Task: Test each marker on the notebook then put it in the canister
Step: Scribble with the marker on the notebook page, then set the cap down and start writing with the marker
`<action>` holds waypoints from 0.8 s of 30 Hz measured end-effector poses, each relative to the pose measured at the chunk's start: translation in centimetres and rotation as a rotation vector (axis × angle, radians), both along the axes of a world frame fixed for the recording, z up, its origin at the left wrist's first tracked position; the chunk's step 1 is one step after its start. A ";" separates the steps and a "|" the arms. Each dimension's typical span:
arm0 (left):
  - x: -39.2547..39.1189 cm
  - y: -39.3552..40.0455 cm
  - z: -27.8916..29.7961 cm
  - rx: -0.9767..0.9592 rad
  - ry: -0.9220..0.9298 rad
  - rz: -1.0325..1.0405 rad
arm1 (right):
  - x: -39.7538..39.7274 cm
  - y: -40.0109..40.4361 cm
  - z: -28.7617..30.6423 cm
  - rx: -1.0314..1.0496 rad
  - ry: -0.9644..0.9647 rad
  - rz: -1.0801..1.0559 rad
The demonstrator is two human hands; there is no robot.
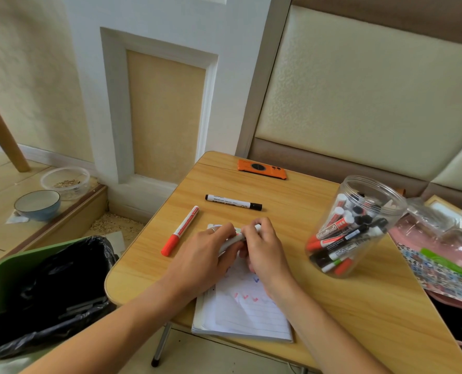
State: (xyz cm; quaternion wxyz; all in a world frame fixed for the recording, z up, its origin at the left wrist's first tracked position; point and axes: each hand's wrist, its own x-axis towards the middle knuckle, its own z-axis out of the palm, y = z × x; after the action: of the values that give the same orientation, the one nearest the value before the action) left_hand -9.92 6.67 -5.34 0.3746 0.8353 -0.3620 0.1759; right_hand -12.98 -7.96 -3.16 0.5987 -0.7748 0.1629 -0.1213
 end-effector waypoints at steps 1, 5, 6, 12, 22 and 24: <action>0.0 0.0 0.0 0.020 -0.030 0.034 | 0.0 0.0 -0.1 0.008 -0.010 0.002; 0.4 -0.3 -0.2 0.035 -0.091 0.140 | 0.1 0.2 -0.6 -0.006 -0.067 -0.028; 0.6 -0.3 -0.2 0.013 -0.093 0.172 | 0.1 0.1 -0.7 0.012 -0.082 -0.040; 2.4 0.5 -0.4 0.077 -0.057 0.495 | -0.3 0.1 -0.5 -0.030 -0.097 -0.009; 4.2 1.9 -1.2 0.227 0.004 0.567 | -0.3 0.4 -0.7 -0.140 -0.059 0.042; 4.3 1.8 -1.3 0.210 0.005 0.523 | -0.3 0.4 -0.8 -0.160 -0.054 0.046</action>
State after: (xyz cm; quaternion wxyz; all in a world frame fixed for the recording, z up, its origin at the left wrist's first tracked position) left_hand -5.60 8.46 -6.61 0.2287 0.9350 -0.1495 0.2261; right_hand -13.26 -7.52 -3.94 0.5418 -0.8200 0.1187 -0.1410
